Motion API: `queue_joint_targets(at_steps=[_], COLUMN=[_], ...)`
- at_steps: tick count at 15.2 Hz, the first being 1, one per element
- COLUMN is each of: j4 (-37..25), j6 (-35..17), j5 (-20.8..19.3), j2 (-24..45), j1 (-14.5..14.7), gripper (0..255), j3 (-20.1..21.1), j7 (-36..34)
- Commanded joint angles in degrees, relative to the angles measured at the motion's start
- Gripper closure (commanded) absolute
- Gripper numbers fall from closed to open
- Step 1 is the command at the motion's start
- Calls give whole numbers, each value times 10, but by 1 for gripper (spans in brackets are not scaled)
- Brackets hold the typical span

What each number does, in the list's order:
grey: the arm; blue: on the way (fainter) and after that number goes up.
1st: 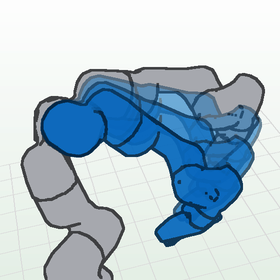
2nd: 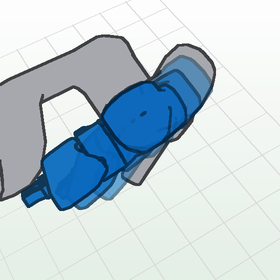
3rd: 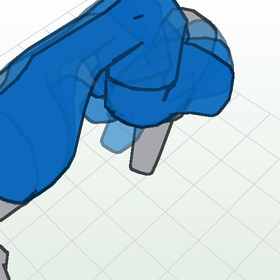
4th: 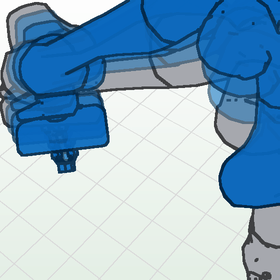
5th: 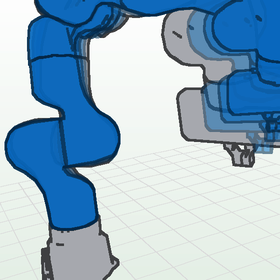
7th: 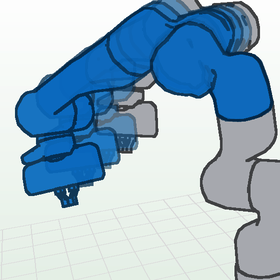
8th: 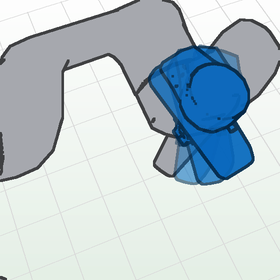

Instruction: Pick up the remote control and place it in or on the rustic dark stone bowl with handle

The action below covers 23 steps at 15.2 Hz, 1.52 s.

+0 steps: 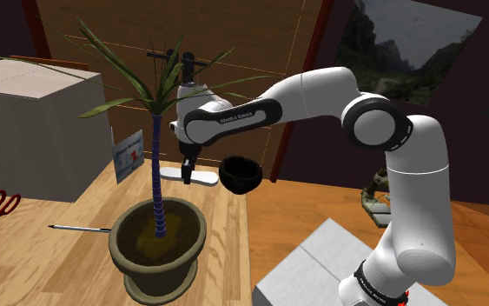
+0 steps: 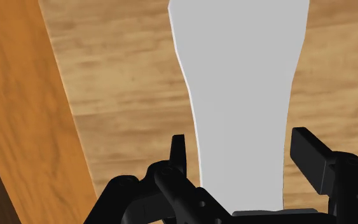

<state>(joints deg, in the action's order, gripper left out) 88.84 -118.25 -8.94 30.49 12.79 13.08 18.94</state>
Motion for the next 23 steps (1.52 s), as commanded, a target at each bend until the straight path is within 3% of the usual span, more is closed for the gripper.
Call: queue_joint_targets(at_steps=[1,23], j4=[-4,-123], j6=[11,163], j5=[2,14], j2=[-8,-42], j1=[-1,2], gripper=[255,255], j3=[1,8], j7=[1,13])
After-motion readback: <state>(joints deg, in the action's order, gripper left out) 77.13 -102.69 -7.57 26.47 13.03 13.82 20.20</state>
